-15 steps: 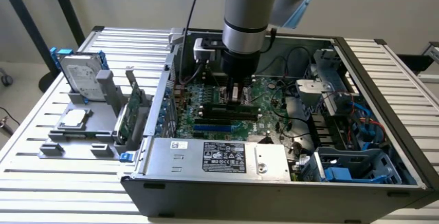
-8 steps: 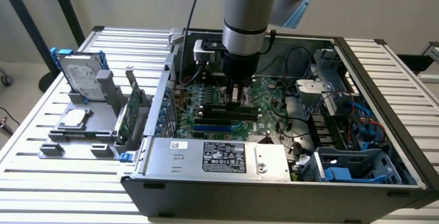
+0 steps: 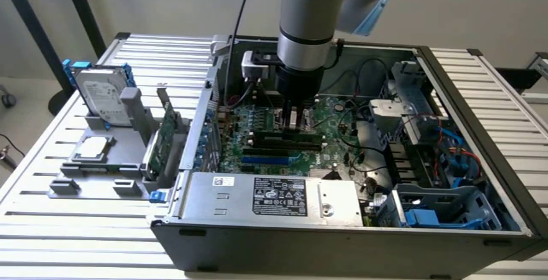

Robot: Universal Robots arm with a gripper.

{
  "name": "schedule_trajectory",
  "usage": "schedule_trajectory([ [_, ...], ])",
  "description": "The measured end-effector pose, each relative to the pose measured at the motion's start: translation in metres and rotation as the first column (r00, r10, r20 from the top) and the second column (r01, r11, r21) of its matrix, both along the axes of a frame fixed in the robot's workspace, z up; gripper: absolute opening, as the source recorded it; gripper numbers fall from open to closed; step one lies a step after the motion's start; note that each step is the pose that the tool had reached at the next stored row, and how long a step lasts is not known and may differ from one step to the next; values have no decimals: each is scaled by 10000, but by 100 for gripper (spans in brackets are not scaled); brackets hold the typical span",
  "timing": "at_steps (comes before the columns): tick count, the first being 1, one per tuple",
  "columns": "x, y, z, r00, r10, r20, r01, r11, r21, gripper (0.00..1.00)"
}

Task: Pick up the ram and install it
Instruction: 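Insert the ram into the slot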

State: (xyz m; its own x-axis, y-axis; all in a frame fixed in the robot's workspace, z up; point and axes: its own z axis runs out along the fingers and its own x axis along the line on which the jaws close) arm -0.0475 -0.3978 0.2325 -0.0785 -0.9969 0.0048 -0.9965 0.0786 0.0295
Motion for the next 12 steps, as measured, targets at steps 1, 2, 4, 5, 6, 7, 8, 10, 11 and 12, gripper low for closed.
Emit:
schedule_trajectory([
  [1,0,0,-3,10000,2,0,-2,10000,0,13],
  [2,0,0,-7,10000,4,0,-4,10000,1,13],
  [4,0,0,-13,10000,9,0,-9,10000,0,13],
  [5,0,0,-16,10000,11,0,-11,10000,-1,13],
  [6,0,0,-18,10000,12,0,-12,10000,-1,13],
  [7,0,0,-21,10000,14,0,-14,10000,0,13],
  [8,0,0,-23,10000,15,0,-15,10000,-1,13],
  [10,0,0,-25,10000,19,0,-19,10000,-1,13],
  [11,0,1,-26,10000,21,0,-21,10000,0,13],
  [12,0,1,-27,10000,22,1,-22,10000,0,13],
])
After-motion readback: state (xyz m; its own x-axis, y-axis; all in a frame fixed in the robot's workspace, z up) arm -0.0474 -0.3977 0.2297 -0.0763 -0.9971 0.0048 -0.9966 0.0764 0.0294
